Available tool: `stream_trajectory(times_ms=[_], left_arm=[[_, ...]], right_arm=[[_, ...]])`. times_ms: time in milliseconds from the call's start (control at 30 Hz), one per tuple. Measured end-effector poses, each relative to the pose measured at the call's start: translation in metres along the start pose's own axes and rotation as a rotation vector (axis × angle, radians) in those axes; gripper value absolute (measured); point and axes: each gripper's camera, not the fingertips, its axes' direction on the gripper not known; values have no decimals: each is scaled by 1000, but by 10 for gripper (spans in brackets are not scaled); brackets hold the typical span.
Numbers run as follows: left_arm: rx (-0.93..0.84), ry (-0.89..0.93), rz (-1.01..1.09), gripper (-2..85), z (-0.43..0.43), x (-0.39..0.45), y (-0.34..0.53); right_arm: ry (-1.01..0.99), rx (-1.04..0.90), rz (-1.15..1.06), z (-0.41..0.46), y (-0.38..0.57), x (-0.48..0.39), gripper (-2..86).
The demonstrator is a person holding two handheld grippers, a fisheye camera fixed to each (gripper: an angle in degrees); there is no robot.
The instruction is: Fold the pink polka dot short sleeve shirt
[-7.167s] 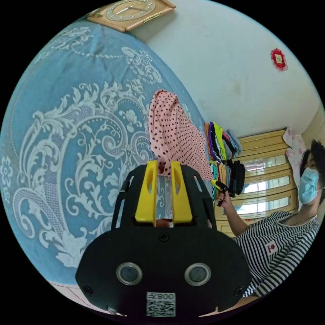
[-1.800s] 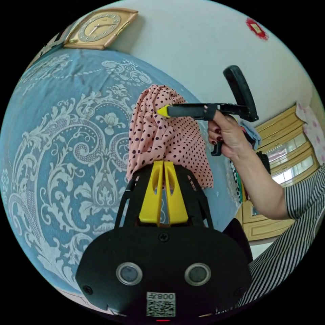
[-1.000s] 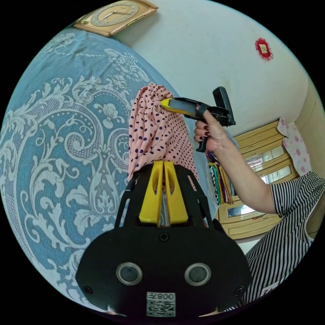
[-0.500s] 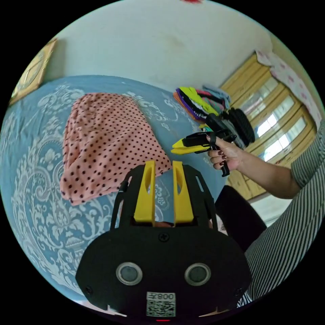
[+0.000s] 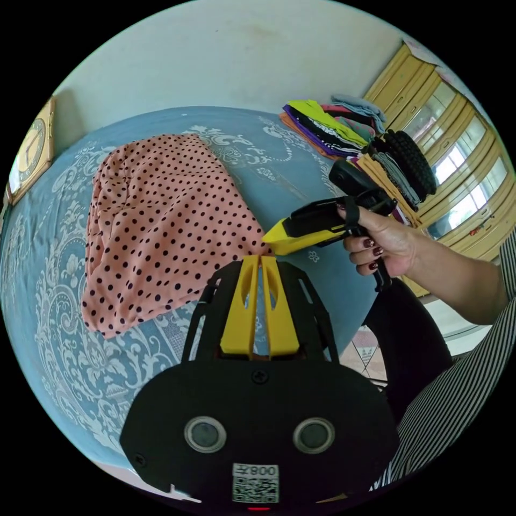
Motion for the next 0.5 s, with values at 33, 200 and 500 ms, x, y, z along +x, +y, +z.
stream_trajectory(times_ms=[33, 200, 500], left_arm=[[9, -2, 2, 9, -7, -1, 0], [20, 22, -30, 12, -30, -22, 5], [98, 258, -394, 45, -113, -153, 74]], right_arm=[[-5, 1, 0, 0, 1, 3, 82], [-19, 1, -2, 1, 6, 12, 45], [-61, 38, -48, -18, 28, 5, 13]])
